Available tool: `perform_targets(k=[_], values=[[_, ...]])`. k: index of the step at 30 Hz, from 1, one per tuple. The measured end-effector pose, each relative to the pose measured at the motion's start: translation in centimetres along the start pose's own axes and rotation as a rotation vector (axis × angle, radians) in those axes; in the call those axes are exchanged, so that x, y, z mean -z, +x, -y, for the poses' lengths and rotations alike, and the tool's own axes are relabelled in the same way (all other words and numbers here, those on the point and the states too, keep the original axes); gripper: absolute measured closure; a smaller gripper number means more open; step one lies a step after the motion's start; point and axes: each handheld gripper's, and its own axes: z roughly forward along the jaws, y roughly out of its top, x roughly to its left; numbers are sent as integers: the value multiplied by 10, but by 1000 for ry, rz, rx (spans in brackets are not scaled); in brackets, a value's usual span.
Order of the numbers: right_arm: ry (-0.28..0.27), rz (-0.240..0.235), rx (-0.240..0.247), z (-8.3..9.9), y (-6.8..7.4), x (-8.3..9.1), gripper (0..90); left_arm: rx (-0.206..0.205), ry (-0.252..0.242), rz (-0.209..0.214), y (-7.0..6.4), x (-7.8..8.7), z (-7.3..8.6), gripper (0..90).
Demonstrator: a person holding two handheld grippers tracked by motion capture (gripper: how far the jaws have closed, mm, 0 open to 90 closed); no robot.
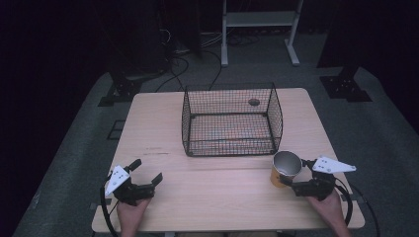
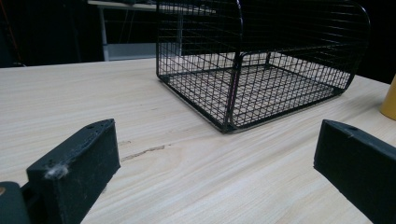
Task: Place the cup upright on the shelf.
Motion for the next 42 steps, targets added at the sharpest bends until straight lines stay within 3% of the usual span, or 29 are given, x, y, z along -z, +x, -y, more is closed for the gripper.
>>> perform_targets(k=[18, 33, 42], values=[[-2, 21, 5, -7, 5, -22, 137, -1, 1, 6, -1, 0, 0, 0], [13, 14, 30, -8, 10, -16, 139, -1, 1, 6, -1, 0, 0, 0], [-16, -43, 16, -19, 14, -3, 139, -3, 3, 6, -1, -1, 0, 0]])
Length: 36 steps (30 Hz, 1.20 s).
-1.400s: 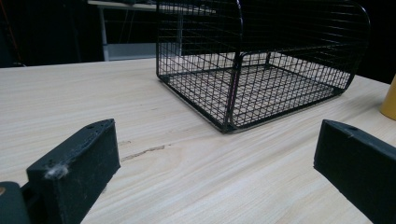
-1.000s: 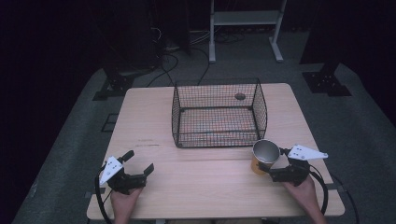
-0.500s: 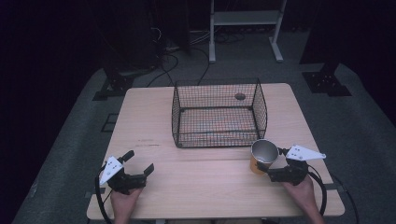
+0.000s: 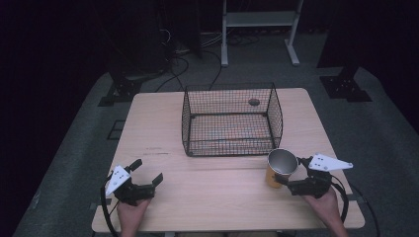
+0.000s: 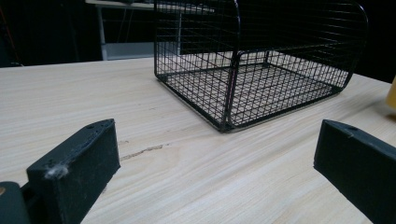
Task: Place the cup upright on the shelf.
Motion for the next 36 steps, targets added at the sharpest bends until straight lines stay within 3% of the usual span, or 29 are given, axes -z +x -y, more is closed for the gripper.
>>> perform_targets(k=[6, 13, 23, 31, 36], values=[[-13, -52, 20, -22, 4, 4, 139, 1, 1, -1, 0, 0, 0, 0], [-8, -138, 23, -60, 1, -6, 139, 5, 3, 0, 0, 0, 0, 0], [25, -160, 101, -104, 3, -32, 138, 5, 1, 7, 0, -1, 0, 0], [34, -203, 101, -127, -1, -53, 138, 12, -1, 9, 0, -1, 0, 0], [45, -202, 114, -139, -5, -66, 138, 12, 1, 10, 0, -1, 0, 0]])
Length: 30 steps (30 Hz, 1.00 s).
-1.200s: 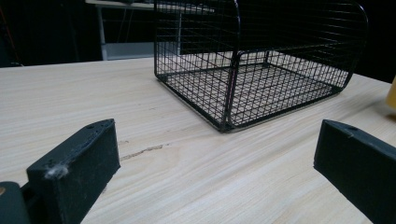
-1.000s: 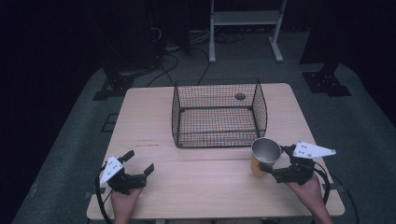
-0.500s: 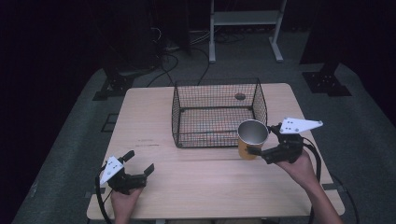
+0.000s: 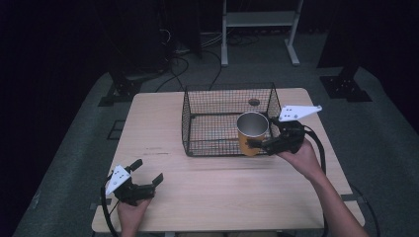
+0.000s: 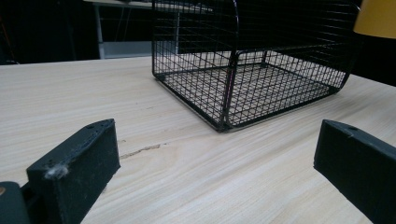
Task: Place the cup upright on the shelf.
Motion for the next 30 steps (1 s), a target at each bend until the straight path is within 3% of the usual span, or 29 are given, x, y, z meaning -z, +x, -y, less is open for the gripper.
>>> perform_targets(k=[16, 30], values=[[19, 1, -14, -23, -31, -27, 137, 18, -11, 12, 2, 0, 0, 0], [69, 6, -12, -37, -55, -57, 137, 16, -15, 11, 1, 0, 0, 0]])
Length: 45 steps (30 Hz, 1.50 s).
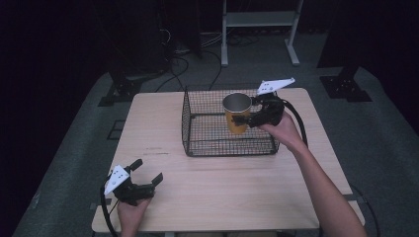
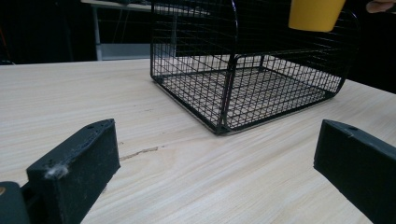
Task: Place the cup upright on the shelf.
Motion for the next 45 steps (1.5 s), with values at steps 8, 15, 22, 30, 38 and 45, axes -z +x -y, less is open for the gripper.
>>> perform_targets(k=[8, 15, 22, 30, 38, 45], values=[[20, -4, -2, -3, -13, -17, 136, -3, -1, 1, 0, 0, 0, 0], [18, 5, -7, 1, -22, -27, 136, -5, -2, 1, 0, 0, 0, 0], [33, 3, -29, 6, -29, -34, 136, -6, -3, 2, 0, 0, 0, 0], [49, 1, -39, 12, -36, -44, 134, -6, -3, 1, 0, 1, 0, 0], [83, 15, -39, 16, -41, -56, 134, -7, -3, 2, 0, 1, 0, 0], [123, 19, -41, 15, -46, -68, 134, -4, -7, 3, 0, 1, 0, 0]])
